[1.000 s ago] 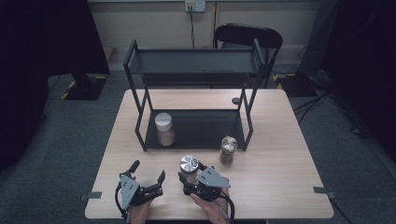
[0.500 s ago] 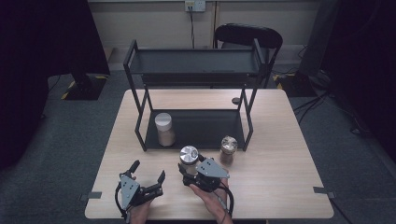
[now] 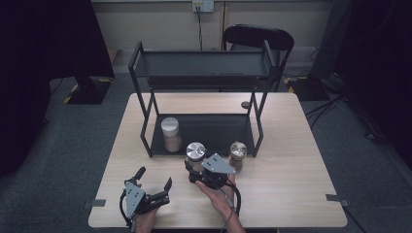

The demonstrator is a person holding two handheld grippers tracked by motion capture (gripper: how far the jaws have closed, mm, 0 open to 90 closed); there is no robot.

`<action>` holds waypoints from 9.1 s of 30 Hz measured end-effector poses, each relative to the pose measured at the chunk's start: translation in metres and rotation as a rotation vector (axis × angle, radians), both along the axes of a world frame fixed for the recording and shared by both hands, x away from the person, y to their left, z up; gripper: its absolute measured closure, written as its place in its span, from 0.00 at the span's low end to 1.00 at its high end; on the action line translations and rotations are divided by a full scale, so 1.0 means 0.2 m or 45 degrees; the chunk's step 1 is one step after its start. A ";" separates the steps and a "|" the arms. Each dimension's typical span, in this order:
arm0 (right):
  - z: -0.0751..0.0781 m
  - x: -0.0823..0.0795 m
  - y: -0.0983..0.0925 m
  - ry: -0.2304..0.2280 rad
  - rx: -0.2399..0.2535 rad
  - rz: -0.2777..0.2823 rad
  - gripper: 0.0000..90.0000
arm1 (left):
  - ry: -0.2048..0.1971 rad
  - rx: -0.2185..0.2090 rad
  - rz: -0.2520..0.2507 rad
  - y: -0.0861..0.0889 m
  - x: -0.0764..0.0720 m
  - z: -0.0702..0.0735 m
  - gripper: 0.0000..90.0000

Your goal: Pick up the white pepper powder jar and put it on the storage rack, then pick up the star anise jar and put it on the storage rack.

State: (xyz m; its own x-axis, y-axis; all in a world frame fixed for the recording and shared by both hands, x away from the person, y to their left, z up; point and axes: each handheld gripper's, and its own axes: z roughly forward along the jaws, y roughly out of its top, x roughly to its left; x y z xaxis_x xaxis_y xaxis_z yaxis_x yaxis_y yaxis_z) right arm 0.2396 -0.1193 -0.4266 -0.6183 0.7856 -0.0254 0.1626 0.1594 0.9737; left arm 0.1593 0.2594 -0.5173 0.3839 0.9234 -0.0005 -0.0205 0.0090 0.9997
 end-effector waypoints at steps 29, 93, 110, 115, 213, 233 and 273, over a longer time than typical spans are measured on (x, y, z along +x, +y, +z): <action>0.05 0.20 0.09 -0.009 -0.001 -0.075 0.35 | 0.002 -0.003 0.014 -0.01 0.00 0.00 0.00; -0.08 0.52 0.26 0.167 -0.078 -0.217 0.35 | -0.004 0.002 0.000 0.00 0.00 0.00 0.00; -0.11 0.50 0.26 0.153 -0.080 -0.213 0.34 | -0.004 0.003 0.002 0.00 0.00 0.00 0.00; -0.10 0.51 0.26 0.163 -0.078 -0.210 0.34 | -0.003 0.002 -0.001 0.00 0.00 0.00 0.00; 0.02 0.08 0.03 -0.060 0.182 -0.104 0.00 | -0.001 0.002 0.014 -0.01 -0.01 0.00 0.00; -0.07 -0.11 -0.07 -0.092 0.199 -0.131 0.00 | -0.003 0.003 0.021 -0.02 -0.01 0.00 0.00; -0.24 -0.41 -0.24 -0.142 0.161 -0.267 0.00 | 0.001 0.001 0.016 -0.01 -0.01 0.00 0.00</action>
